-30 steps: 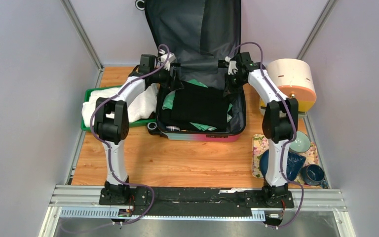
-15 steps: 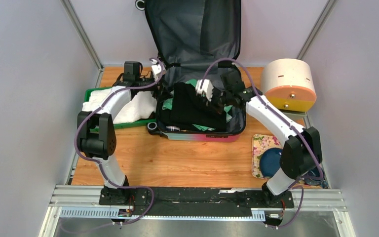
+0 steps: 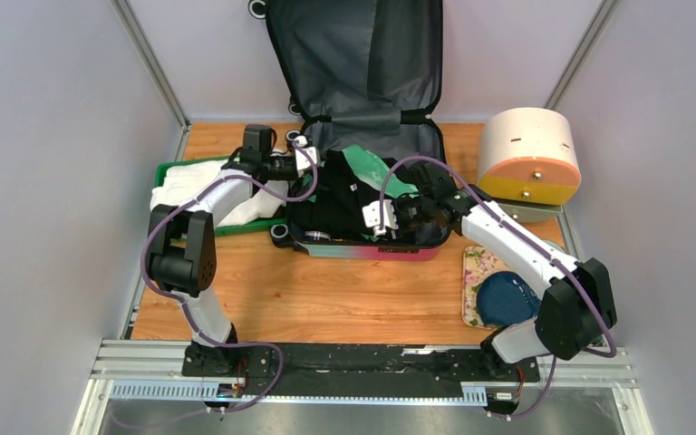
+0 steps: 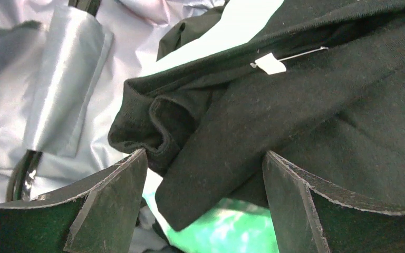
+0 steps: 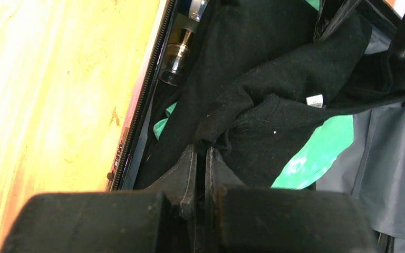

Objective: Open, take out, and arrange the luggage

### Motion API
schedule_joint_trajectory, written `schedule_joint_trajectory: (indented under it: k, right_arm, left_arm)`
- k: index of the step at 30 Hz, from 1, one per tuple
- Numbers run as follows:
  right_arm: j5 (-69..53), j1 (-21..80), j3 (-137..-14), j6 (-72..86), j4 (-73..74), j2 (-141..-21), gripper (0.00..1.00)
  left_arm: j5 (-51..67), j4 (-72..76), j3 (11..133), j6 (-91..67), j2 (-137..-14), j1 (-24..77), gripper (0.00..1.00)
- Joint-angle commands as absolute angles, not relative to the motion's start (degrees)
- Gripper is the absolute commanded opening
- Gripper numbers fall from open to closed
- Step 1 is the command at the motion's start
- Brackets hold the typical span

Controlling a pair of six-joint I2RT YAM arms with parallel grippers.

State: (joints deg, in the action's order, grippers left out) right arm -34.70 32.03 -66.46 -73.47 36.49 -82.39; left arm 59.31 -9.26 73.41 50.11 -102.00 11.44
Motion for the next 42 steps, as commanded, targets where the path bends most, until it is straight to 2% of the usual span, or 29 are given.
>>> schedule_joint_trajectory:
  k: [1, 11, 16, 18, 19, 20, 22, 28, 29, 31, 33, 34, 38, 39, 42]
  right_arm:
    - [-37.7, 32.9, -66.8, -76.9, 38.7, -80.5, 0.00]
    - [-37.7, 33.0, -65.4, -81.6, 42.3, -78.3, 0.00]
    - [-38.3, 33.0, -65.3, -82.7, 43.6, -77.8, 0.00]
    - [-38.1, 33.0, -65.3, -83.1, 43.8, -77.7, 0.00]
    - [-38.1, 33.0, -65.3, -83.1, 43.9, -77.6, 0.00]
    - [-38.1, 33.0, -65.4, -83.1, 43.9, -77.7, 0.00]
    - [-38.1, 32.9, -65.6, -83.3, 44.1, -77.4, 0.00]
    - [-37.3, 32.9, -65.3, -82.7, 44.6, -76.3, 0.00]
    - [-37.1, 33.0, -65.3, -82.4, 44.6, -76.0, 0.00]
    - [-36.2, 32.9, -65.3, -81.1, 44.5, -75.6, 0.00]
    - [-34.9, 32.9, -65.4, -79.7, 43.9, -75.1, 0.00]
    - [-34.3, 32.7, -65.4, -77.9, 43.3, -74.9, 0.00]
    - [-30.8, 31.8, -65.7, -70.0, 37.7, -74.1, 0.00]
    - [-28.8, 31.5, -66.2, -67.9, 33.9, -73.9, 0.00]
    - [-25.2, 30.4, -70.5, -58.9, 26.8, -75.0, 0.00]
  left_arm:
    - [59.2, 5.7, 70.0, 51.3, -98.7, 12.5, 0.88]
    - [53.5, 4.3, 75.0, 53.5, -102.7, 12.7, 0.88]
    - [56.8, 0.7, 75.6, 59.8, -103.5, 12.7, 0.88]
    - [60.9, -4.1, 78.6, 63.1, -104.5, 12.8, 0.83]
    - [62.4, -11.4, 80.5, 67.2, -106.1, 12.7, 0.81]
    - [64.3, -14.9, 84.5, 68.9, -107.0, 12.8, 0.73]
    - [65.6, -20.5, 87.5, 70.8, -109.2, 12.7, 0.67]
    - [65.8, -16.8, 89.6, 66.1, -111.0, 12.8, 0.42]
    - [65.4, -16.9, 90.1, 65.8, -111.0, 12.8, 0.33]
    - [65.2, -17.2, 90.2, 64.9, -110.8, 12.8, 0.24]
    - [64.8, -18.2, 89.6, 64.9, -110.0, 12.8, 0.05]
    - [64.5, -17.8, 89.1, 64.4, -109.6, 12.8, 0.00]
    - [58.8, -6.5, 83.0, 53.7, -105.6, 12.1, 0.00]
    - [57.6, 1.6, 81.8, 46.0, -103.6, 11.7, 0.00]
    - [53.5, 10.3, 81.3, 33.0, -101.2, 9.2, 0.00]
